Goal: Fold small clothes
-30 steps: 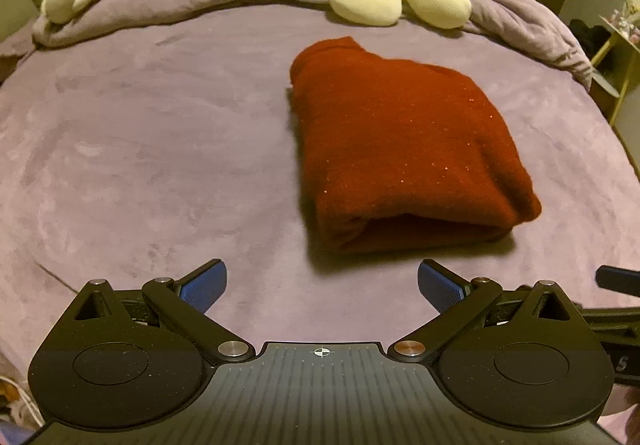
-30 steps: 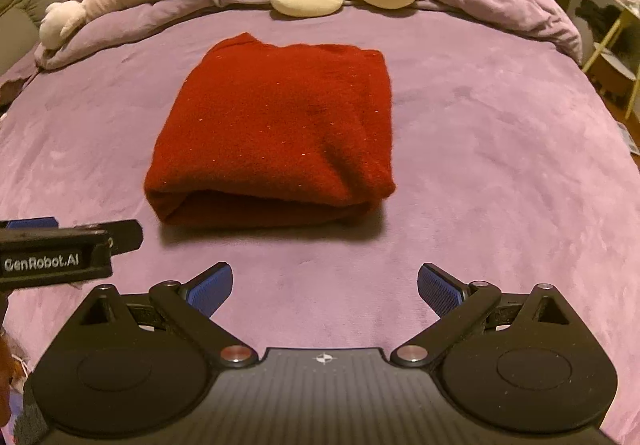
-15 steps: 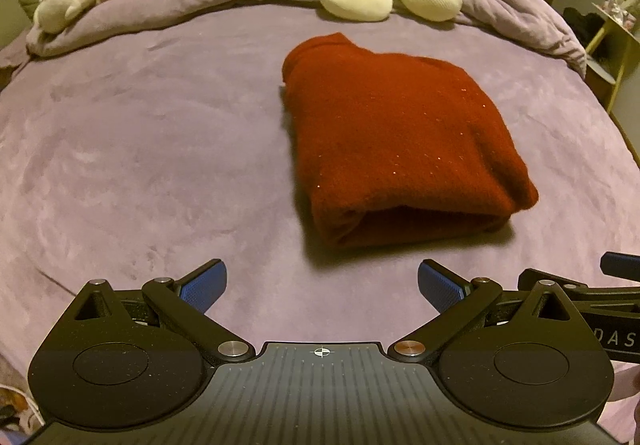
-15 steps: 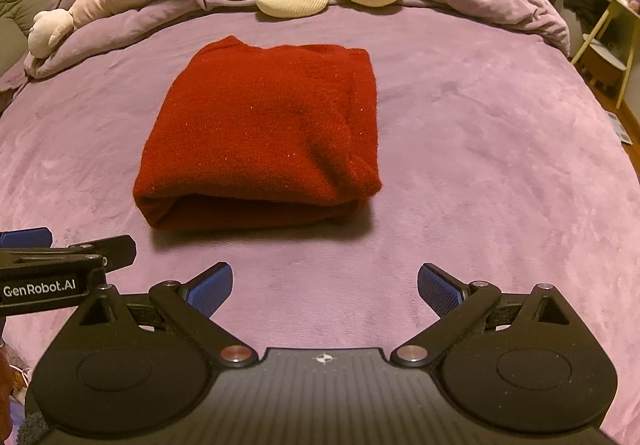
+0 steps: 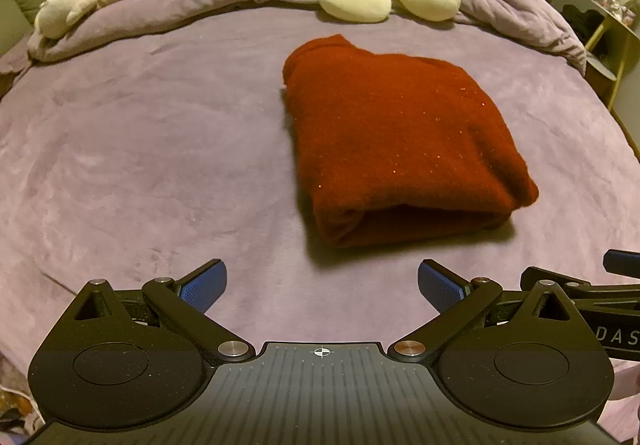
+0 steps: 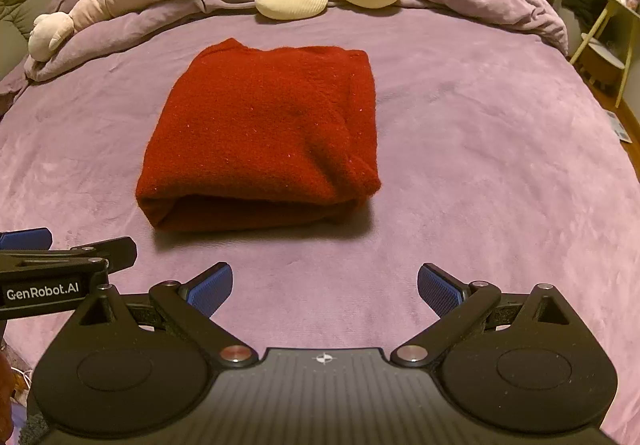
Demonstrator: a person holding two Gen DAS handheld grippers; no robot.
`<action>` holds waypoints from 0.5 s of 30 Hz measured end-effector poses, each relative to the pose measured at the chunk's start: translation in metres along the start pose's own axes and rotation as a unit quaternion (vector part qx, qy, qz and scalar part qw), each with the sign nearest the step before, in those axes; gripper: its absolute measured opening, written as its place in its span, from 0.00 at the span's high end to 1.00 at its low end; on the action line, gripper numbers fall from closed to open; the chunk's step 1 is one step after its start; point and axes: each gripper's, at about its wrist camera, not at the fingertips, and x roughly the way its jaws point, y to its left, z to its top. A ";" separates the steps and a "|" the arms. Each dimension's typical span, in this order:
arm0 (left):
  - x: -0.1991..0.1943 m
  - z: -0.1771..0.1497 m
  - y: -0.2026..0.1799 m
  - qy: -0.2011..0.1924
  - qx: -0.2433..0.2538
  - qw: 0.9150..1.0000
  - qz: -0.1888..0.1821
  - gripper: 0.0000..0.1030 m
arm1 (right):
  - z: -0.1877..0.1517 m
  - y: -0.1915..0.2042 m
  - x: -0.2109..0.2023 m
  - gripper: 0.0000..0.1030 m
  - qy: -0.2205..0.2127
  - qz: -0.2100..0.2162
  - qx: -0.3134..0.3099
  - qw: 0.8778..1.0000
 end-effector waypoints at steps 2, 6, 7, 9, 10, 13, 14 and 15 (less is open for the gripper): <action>0.000 0.000 0.000 0.001 0.000 1.000 0.000 0.00 | 0.000 0.000 0.000 0.04 0.000 0.001 0.000 1.000; 0.000 -0.001 -0.001 0.002 0.000 1.000 -0.002 0.00 | 0.000 0.000 -0.001 0.04 -0.002 0.002 0.002 1.000; 0.000 -0.001 -0.001 0.003 0.000 1.000 -0.002 0.00 | 0.000 0.000 -0.001 0.04 -0.002 0.002 0.002 1.000; 0.001 -0.001 -0.002 0.005 0.001 1.000 0.001 0.00 | 0.000 0.000 -0.002 0.04 -0.002 0.003 0.004 1.000; 0.001 -0.001 -0.002 0.005 0.002 1.000 0.002 0.00 | 0.000 0.000 -0.001 0.04 -0.002 0.002 0.004 1.000; 0.001 -0.002 -0.003 0.004 0.003 1.000 0.003 0.00 | 0.000 0.000 -0.001 0.04 -0.002 0.001 0.006 1.000; 0.001 -0.001 -0.004 0.004 0.003 1.000 0.002 0.00 | 0.000 0.001 -0.001 0.04 -0.002 0.001 0.008 1.000; 0.001 -0.001 -0.004 0.004 0.004 1.000 0.003 0.00 | 0.001 0.000 0.000 0.04 -0.002 0.001 0.008 1.000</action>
